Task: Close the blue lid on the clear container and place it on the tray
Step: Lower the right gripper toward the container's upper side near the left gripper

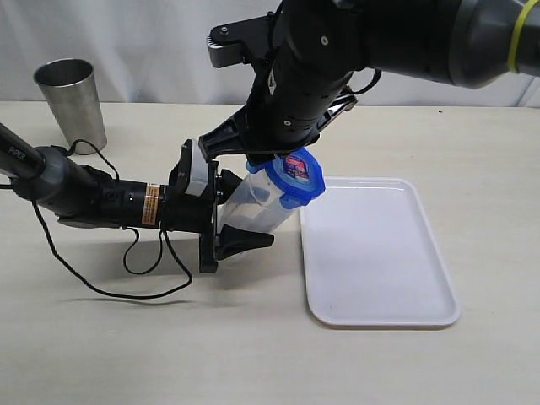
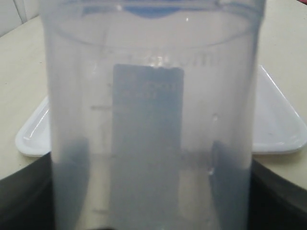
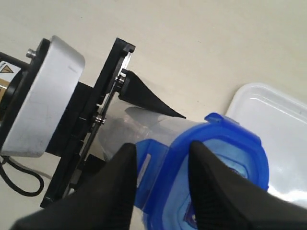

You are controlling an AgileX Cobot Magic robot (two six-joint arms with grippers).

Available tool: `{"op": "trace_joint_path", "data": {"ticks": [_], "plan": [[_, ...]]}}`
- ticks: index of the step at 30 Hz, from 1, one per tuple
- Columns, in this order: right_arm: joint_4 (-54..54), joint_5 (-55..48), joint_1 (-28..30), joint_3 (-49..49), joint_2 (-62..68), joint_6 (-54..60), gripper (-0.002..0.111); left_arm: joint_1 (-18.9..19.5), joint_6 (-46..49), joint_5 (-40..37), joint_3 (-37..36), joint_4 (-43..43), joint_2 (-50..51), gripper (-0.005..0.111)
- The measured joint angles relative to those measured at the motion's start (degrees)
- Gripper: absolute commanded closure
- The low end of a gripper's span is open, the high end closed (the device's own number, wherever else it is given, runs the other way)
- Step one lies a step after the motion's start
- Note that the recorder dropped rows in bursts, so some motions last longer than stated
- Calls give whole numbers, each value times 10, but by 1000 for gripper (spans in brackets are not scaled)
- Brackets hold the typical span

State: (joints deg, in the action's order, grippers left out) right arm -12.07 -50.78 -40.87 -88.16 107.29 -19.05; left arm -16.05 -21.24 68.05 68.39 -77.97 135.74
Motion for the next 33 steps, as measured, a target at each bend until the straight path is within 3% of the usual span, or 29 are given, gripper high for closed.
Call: {"op": "trace_joint_path", "data": {"ticks": [20, 33], "plan": [[-105, -26, -27, -2, 14, 2, 78, 0, -7, -4, 0, 4, 0, 107], [-37, 15, -22, 19, -39, 90, 78, 0, 12, 8, 0, -7, 0, 107]]}}
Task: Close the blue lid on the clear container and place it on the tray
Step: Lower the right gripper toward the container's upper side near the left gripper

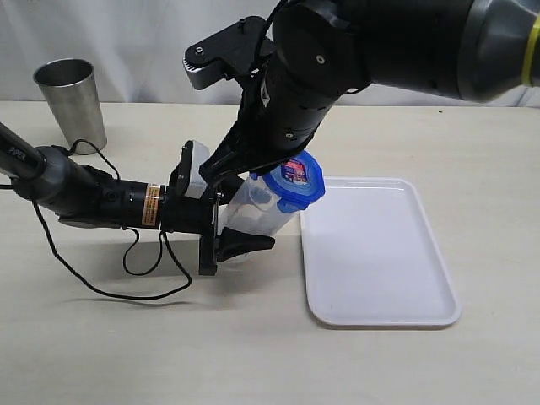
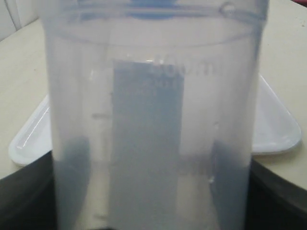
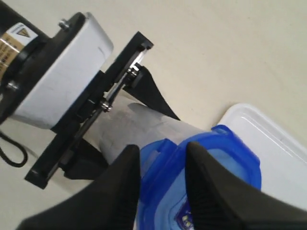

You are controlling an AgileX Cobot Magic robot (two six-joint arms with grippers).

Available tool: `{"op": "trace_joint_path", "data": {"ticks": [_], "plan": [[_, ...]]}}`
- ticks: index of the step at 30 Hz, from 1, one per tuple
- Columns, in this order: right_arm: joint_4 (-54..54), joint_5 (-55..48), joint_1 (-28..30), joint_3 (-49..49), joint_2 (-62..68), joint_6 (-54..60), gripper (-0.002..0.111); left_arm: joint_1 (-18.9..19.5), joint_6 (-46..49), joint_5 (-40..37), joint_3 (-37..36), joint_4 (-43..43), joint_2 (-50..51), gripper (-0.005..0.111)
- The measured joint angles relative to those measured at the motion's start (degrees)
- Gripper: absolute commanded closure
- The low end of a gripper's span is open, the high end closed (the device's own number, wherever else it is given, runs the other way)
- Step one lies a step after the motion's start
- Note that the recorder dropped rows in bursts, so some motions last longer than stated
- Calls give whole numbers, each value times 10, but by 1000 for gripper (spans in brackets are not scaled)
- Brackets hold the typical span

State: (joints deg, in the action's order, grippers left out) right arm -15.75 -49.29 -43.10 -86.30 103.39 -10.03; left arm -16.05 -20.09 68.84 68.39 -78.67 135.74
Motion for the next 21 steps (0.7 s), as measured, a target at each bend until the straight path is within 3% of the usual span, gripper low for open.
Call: {"op": "trace_joint_path", "data": {"ticks": [11, 16, 21], "plan": [[69, 0, -4, 3, -67, 47, 79, -1, 4, 2, 0, -6, 0, 107], [59, -3, -4, 20, -67, 48, 103, -1, 4, 2, 0, -6, 0, 107], [41, 2, -4, 46, -67, 45, 104, -1, 4, 3, 0, -7, 0, 107]]}}
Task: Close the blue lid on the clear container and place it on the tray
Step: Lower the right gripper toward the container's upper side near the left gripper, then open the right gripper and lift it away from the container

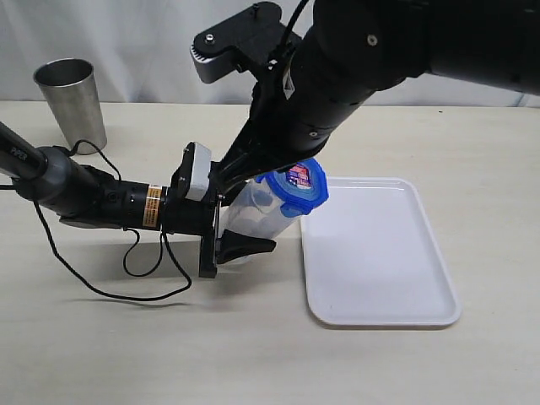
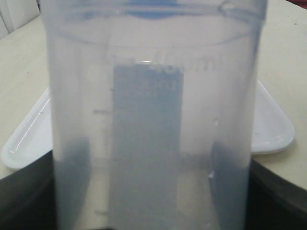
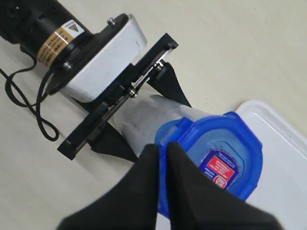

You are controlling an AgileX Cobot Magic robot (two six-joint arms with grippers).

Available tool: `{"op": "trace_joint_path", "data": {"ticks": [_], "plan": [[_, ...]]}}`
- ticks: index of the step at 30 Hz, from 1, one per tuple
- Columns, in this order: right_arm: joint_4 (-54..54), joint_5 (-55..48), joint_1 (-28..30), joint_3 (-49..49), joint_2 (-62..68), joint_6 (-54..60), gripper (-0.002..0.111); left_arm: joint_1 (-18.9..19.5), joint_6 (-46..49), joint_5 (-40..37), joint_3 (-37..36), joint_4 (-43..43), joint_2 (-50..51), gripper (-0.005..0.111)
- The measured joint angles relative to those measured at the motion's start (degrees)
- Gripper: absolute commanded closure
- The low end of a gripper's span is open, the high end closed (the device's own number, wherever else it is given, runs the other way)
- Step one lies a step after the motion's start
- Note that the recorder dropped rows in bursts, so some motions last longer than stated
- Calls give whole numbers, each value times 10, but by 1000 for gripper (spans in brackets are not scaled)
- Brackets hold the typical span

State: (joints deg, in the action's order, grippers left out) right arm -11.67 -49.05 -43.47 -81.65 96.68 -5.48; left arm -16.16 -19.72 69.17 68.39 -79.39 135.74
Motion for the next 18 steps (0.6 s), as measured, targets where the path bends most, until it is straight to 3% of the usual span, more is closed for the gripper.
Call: {"op": "trace_joint_path", "data": {"ticks": [10, 18], "plan": [[20, 21, 62, 23, 0, -18, 104, 0, 0, 0, 0, 0, 0, 107], [82, 71, 68, 61, 0, -7, 104, 0, 0, 0, 0, 0, 0, 107]]}}
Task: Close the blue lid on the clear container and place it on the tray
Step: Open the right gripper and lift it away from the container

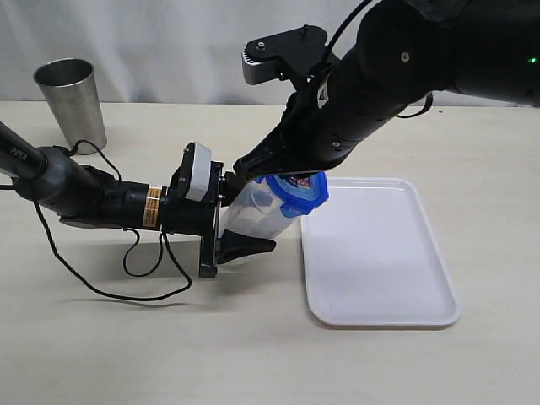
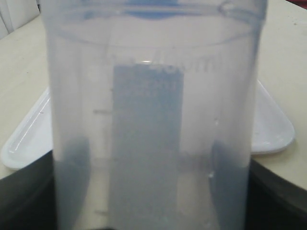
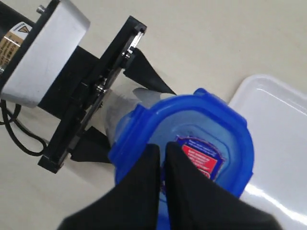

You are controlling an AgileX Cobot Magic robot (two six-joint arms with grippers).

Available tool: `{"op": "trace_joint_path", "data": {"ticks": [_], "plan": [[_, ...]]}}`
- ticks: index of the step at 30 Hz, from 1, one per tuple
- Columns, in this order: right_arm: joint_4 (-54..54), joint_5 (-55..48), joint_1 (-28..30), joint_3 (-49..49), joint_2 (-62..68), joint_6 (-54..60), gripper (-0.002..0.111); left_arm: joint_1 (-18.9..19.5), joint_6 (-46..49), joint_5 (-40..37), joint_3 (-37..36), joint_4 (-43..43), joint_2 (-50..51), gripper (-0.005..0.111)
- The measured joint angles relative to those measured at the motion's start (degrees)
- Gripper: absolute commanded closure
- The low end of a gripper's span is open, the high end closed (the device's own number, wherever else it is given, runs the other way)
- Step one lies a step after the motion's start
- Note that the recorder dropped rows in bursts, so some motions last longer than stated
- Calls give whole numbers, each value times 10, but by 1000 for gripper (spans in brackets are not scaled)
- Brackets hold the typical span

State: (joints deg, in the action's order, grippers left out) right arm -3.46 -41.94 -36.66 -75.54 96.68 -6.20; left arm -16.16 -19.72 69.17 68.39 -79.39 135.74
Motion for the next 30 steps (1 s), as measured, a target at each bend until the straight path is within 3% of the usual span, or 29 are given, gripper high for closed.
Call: {"op": "trace_joint_path", "data": {"ticks": [15, 24, 30], "plan": [[206, 58, -1, 17, -1, 133, 104, 0, 1, 8, 0, -2, 0, 107], [219, 60, -1, 17, -19, 185, 104, 0, 2, 8, 0, -2, 0, 107], [175, 19, -1, 17, -150, 201, 104, 0, 2, 8, 0, 0, 0, 107]]}}
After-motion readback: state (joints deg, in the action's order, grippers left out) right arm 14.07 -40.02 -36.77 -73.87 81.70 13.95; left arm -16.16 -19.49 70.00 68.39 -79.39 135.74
